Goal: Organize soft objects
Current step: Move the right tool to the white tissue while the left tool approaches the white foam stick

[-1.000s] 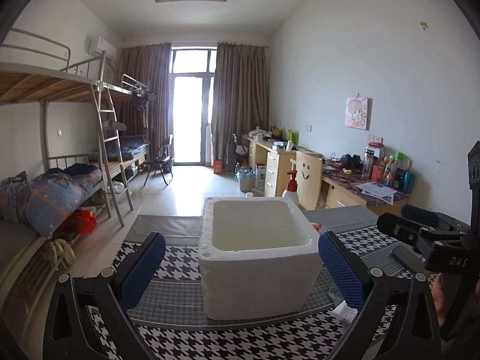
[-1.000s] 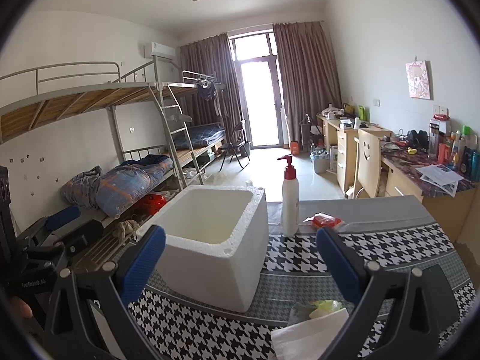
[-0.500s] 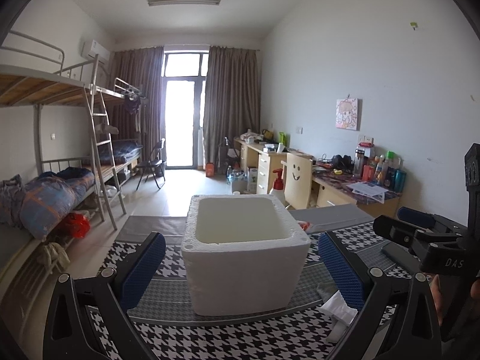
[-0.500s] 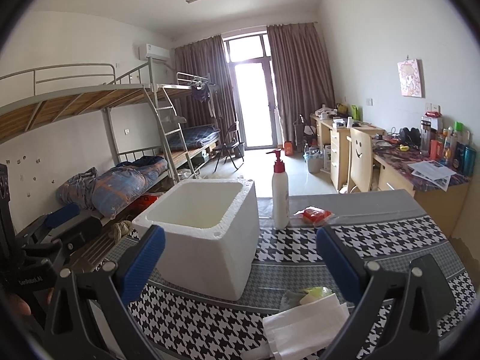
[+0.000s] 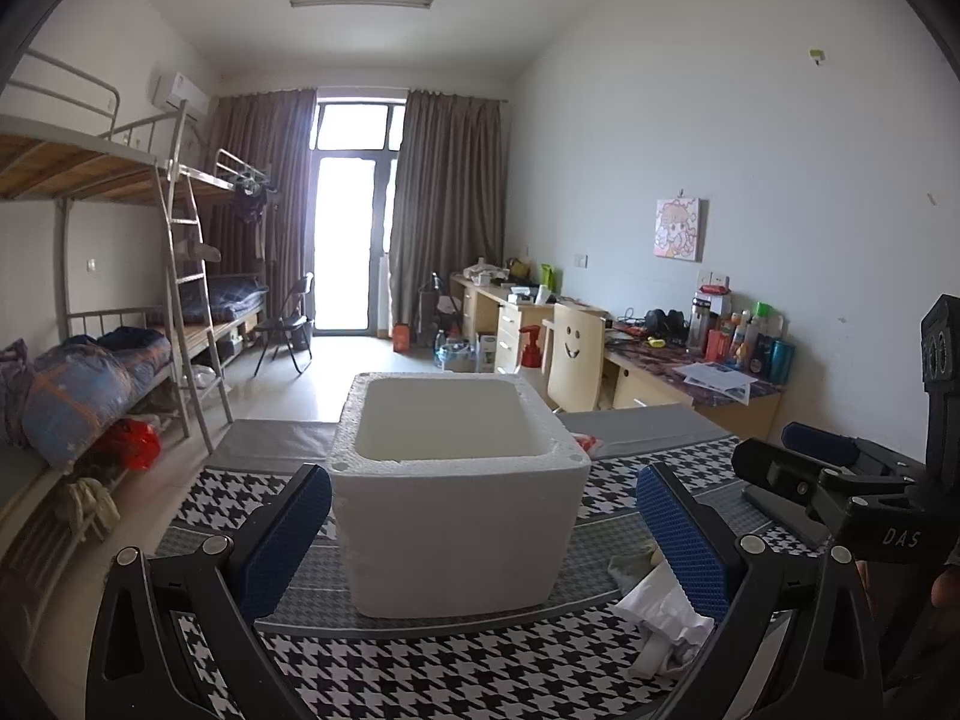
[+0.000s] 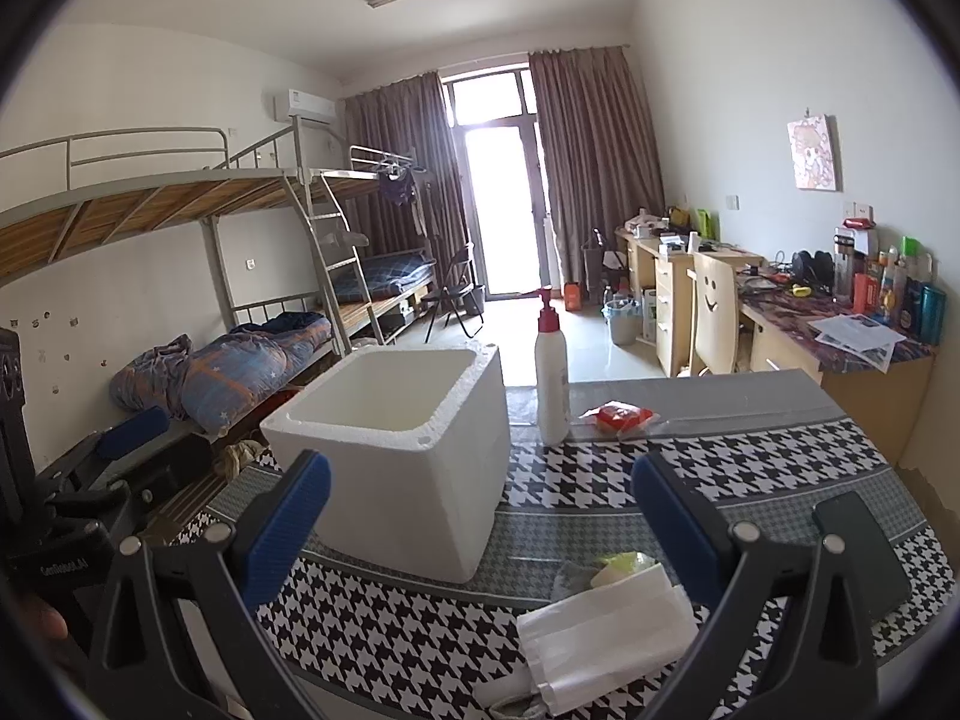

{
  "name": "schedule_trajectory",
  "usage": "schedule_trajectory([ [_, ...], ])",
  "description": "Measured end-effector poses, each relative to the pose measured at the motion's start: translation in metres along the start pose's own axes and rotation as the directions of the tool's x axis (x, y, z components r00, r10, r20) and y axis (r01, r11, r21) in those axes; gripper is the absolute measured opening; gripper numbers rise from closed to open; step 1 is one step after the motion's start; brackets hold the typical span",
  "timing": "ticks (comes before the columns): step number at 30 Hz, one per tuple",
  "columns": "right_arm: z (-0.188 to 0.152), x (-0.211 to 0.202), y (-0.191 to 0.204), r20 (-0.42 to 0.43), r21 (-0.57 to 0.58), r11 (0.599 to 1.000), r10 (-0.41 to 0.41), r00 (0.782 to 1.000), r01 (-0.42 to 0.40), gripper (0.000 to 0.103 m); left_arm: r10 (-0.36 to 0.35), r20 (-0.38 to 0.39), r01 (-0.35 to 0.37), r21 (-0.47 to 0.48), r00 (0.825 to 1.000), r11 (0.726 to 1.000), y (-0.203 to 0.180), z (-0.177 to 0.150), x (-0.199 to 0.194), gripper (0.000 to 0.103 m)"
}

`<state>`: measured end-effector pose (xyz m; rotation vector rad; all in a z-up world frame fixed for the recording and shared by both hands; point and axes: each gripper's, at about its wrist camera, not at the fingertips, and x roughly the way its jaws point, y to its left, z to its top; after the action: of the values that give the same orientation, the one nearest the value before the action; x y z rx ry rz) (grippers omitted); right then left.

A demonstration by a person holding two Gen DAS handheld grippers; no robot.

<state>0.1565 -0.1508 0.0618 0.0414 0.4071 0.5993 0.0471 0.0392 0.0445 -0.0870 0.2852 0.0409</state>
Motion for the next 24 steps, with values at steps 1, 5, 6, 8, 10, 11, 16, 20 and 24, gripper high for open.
schedule_trajectory([
  [1,-0.001,0.0,-0.001,0.001,0.003,1.0,-0.001,1.0,0.001,0.102,-0.005,0.001,0.005,0.001,1.0,1.0,0.0,-0.001,0.0,0.102],
  [5,-0.006,0.0,-0.003,-0.004,0.017,1.0,0.001,1.0,-0.001,0.102,-0.017,0.001,0.017,0.004,1.0,1.0,-0.002,-0.004,0.0,0.102],
  [6,-0.007,0.0,-0.003,-0.006,0.018,1.0,-0.002,1.0,0.002,0.102,-0.022,-0.001,0.022,0.005,1.0,1.0,-0.004,-0.005,0.0,0.102],
  [8,-0.009,0.0,-0.004,-0.009,0.019,1.0,-0.007,1.0,0.007,0.102,-0.031,-0.008,0.031,0.004,0.999,0.999,-0.006,-0.007,0.002,0.102],
  [10,-0.01,-0.001,-0.005,-0.009,0.017,1.0,-0.016,1.0,0.016,0.102,-0.044,-0.009,0.044,0.004,0.999,0.999,-0.006,-0.009,0.002,0.102],
  [11,-0.01,-0.001,-0.005,-0.01,0.018,1.0,-0.019,1.0,0.019,0.102,-0.05,-0.008,0.05,0.004,0.999,0.999,-0.007,-0.01,0.002,0.102],
  [16,-0.015,-0.002,-0.01,-0.018,0.026,0.999,-0.024,1.0,0.025,0.102,-0.071,-0.015,0.071,-0.004,0.997,0.997,-0.012,-0.016,0.005,0.102],
  [20,-0.02,-0.003,-0.014,-0.024,0.042,0.999,-0.024,0.999,0.025,0.102,-0.081,-0.022,0.081,-0.005,0.996,0.997,-0.013,-0.019,0.007,0.102],
  [24,-0.023,-0.005,-0.017,-0.027,0.045,0.998,-0.034,0.999,0.035,0.102,-0.084,-0.029,0.084,-0.009,0.996,0.996,-0.014,-0.023,0.009,0.102],
])
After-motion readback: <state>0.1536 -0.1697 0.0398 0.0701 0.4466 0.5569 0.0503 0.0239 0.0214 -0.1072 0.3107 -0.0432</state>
